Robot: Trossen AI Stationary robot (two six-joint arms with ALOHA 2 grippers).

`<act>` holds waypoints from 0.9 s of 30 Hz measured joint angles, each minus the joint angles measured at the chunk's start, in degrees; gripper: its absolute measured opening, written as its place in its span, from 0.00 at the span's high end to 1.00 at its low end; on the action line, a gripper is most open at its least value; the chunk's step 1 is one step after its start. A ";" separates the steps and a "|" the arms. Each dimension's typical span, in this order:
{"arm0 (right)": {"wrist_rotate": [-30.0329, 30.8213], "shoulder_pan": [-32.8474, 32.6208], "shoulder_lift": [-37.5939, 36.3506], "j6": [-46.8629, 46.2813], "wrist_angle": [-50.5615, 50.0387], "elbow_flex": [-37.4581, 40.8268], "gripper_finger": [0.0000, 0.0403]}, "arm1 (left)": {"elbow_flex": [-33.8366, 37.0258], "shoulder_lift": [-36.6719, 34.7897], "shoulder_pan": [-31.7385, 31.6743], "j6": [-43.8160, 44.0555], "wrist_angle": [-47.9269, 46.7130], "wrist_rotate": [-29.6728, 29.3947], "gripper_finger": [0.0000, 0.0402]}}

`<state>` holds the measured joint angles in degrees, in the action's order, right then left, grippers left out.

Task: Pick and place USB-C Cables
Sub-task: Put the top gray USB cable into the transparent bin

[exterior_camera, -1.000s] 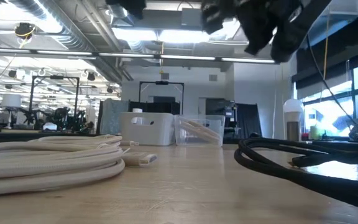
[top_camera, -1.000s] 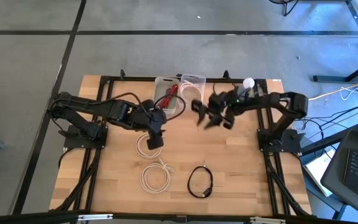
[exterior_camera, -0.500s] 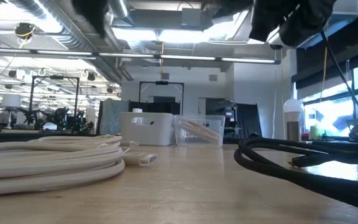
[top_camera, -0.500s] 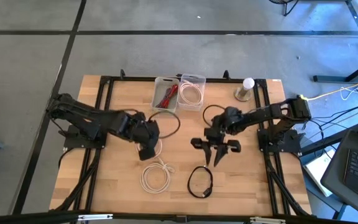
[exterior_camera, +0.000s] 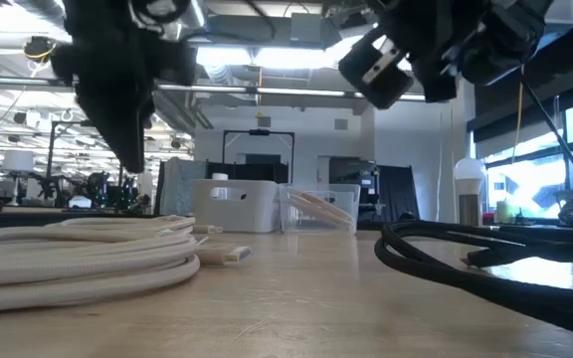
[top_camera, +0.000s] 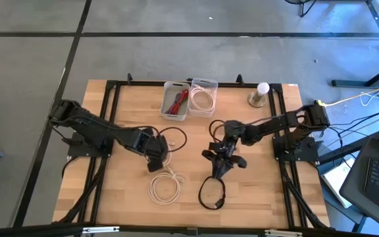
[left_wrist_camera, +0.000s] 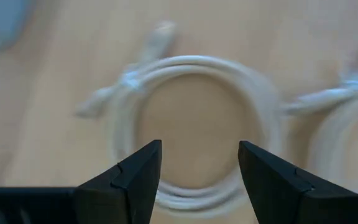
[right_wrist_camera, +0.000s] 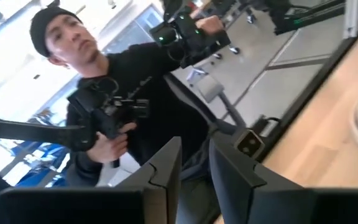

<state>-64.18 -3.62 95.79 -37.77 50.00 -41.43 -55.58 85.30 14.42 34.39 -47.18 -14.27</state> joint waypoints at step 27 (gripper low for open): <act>-3.36 5.01 0.00 8.28 -2.70 0.00 0.79 | 12.27 0.00 -15.44 0.85 6.16 9.73 0.48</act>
<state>-67.54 1.39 95.79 -29.50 47.31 -41.43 -43.31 85.30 -1.02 35.24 -41.02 -4.54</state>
